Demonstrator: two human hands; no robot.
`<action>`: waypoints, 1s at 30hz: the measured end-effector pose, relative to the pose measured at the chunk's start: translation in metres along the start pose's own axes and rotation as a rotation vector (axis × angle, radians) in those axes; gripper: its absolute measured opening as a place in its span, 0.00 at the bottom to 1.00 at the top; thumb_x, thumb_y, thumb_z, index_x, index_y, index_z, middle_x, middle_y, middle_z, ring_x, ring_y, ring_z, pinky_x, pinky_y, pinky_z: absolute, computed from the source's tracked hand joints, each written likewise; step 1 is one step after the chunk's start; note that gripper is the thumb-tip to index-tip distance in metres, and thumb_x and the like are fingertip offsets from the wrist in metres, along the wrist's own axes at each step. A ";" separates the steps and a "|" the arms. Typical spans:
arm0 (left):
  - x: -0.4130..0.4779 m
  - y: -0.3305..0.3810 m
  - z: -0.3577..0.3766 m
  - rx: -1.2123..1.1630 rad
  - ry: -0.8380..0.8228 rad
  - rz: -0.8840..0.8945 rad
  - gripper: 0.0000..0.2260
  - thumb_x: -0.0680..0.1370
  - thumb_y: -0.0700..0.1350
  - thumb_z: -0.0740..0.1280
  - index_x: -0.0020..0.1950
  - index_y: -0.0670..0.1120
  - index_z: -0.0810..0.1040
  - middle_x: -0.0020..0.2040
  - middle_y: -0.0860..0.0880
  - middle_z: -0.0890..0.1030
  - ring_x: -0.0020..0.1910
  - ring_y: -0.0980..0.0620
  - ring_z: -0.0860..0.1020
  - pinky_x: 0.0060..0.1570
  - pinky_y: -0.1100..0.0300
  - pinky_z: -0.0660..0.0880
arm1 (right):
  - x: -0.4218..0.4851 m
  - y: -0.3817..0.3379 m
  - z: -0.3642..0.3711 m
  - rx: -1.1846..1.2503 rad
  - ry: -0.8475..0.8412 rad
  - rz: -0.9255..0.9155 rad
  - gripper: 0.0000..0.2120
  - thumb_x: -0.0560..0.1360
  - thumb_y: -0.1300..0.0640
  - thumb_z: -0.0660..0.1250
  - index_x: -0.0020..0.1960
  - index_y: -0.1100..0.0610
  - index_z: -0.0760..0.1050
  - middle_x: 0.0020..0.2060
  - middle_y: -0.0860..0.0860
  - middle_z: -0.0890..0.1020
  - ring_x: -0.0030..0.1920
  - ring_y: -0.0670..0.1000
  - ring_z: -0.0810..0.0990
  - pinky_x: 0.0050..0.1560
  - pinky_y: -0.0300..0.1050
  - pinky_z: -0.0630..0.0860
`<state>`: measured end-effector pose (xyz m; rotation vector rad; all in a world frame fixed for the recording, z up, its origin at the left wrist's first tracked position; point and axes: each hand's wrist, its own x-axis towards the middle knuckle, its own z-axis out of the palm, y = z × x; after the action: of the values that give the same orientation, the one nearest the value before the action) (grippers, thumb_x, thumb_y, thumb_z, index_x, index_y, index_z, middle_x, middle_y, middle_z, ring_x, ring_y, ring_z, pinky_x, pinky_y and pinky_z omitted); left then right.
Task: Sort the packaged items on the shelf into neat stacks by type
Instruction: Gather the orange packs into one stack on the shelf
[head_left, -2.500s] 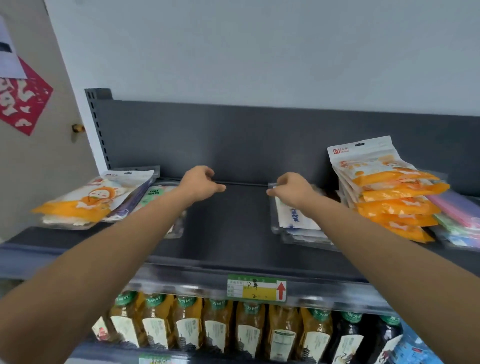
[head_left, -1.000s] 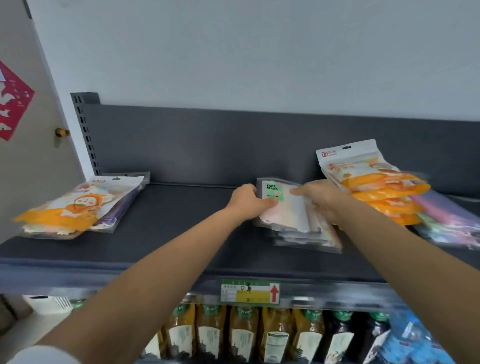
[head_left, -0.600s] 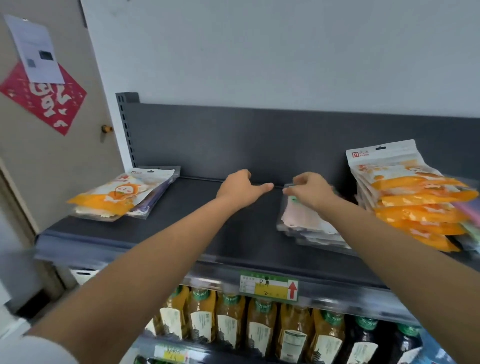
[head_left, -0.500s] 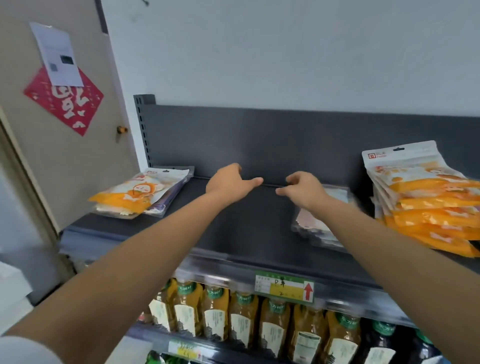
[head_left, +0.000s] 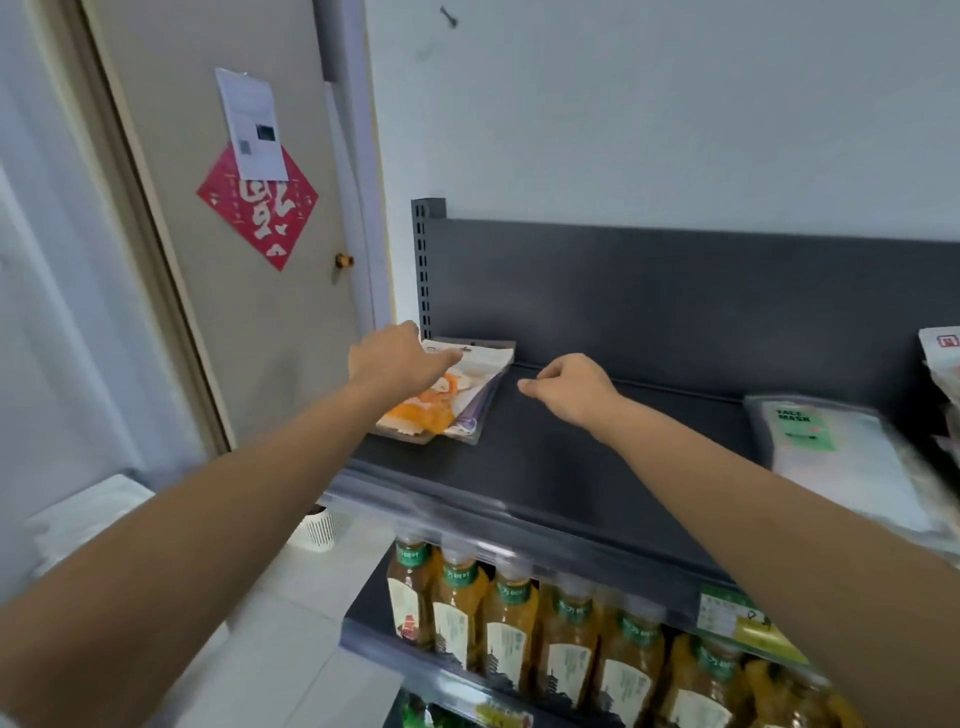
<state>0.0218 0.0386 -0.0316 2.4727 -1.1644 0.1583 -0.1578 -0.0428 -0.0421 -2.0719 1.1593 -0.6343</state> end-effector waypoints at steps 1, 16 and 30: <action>0.004 -0.012 -0.001 0.024 -0.026 -0.021 0.35 0.74 0.69 0.59 0.70 0.44 0.69 0.66 0.44 0.75 0.64 0.41 0.73 0.58 0.50 0.71 | 0.004 -0.008 0.010 0.008 -0.008 0.014 0.20 0.75 0.52 0.68 0.54 0.70 0.79 0.52 0.63 0.83 0.54 0.61 0.80 0.56 0.54 0.76; 0.031 -0.049 0.011 -0.433 -0.320 -0.206 0.36 0.76 0.62 0.64 0.76 0.41 0.61 0.74 0.42 0.65 0.71 0.41 0.67 0.66 0.50 0.65 | 0.045 -0.033 0.075 0.264 -0.094 0.187 0.18 0.71 0.53 0.74 0.56 0.61 0.78 0.50 0.54 0.82 0.54 0.54 0.80 0.50 0.46 0.76; 0.025 0.060 -0.001 -0.840 -0.351 -0.019 0.30 0.71 0.53 0.74 0.68 0.41 0.70 0.62 0.46 0.76 0.58 0.46 0.75 0.45 0.55 0.69 | 0.015 -0.001 -0.033 0.505 0.270 0.178 0.12 0.78 0.61 0.64 0.62 0.56 0.69 0.55 0.52 0.78 0.55 0.53 0.80 0.56 0.52 0.79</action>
<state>-0.0078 -0.0130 -0.0055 1.7820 -1.0374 -0.6617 -0.1729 -0.0660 -0.0182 -1.4740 1.1674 -1.0226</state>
